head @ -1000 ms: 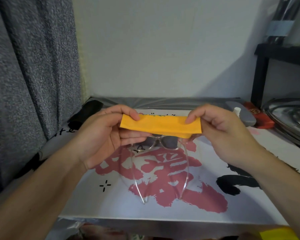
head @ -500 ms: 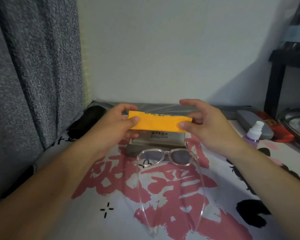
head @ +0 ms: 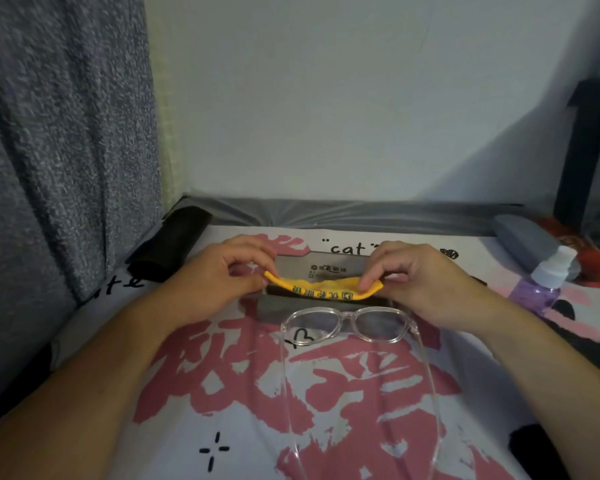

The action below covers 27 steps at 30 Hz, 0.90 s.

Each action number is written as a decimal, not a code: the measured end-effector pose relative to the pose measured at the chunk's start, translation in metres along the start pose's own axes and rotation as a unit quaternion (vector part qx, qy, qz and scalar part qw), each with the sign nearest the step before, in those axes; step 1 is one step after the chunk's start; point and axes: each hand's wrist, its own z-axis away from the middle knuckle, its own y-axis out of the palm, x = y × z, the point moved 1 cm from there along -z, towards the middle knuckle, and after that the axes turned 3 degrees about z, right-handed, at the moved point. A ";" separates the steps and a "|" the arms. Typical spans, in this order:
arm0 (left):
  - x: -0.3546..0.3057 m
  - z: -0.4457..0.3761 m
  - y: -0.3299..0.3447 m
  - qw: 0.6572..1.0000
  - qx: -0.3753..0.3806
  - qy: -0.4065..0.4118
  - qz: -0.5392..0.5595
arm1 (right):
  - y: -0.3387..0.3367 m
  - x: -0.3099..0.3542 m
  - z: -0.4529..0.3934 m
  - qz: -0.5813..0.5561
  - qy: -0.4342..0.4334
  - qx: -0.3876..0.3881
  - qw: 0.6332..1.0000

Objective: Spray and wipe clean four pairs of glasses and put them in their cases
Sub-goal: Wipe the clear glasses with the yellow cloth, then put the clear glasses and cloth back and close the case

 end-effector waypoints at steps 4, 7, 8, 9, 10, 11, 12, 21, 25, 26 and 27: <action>-0.003 -0.003 0.010 0.994 0.013 0.016 -0.106 | -0.002 0.002 -0.003 0.050 0.000 0.024 0.998; -0.004 -0.003 0.016 0.986 0.013 0.037 -0.162 | -0.002 0.002 -0.003 0.088 0.005 0.064 0.994; -0.004 -0.003 0.017 0.985 0.013 0.039 -0.167 | -0.002 0.003 -0.002 0.095 0.003 0.080 0.992; -0.004 -0.003 0.016 0.985 0.017 0.037 -0.169 | -0.003 0.005 -0.001 0.099 0.003 0.093 0.991; -0.003 -0.002 0.015 0.985 0.024 0.034 -0.168 | -0.003 0.006 -0.001 0.098 0.004 0.103 0.990; -0.003 -0.002 0.014 0.985 0.035 0.030 -0.166 | -0.004 0.008 0.000 0.095 0.009 0.113 0.989; -0.003 -0.001 0.013 0.986 0.044 0.024 -0.158 | -0.005 0.009 0.000 0.092 0.019 0.123 0.988; -0.013 0.006 0.023 0.979 -0.022 0.064 -0.191 | -0.009 0.019 0.009 0.144 0.069 0.107 0.981; -0.030 0.015 0.022 0.997 -0.001 0.083 0.004 | -0.006 0.012 0.012 0.193 0.018 0.072 0.978; -0.032 0.017 0.019 0.995 0.019 0.090 0.035 | -0.004 0.010 0.011 0.203 0.017 0.072 0.976; -0.034 0.019 0.016 0.994 0.030 0.098 0.043 | -0.002 0.008 0.010 0.210 0.014 0.073 0.975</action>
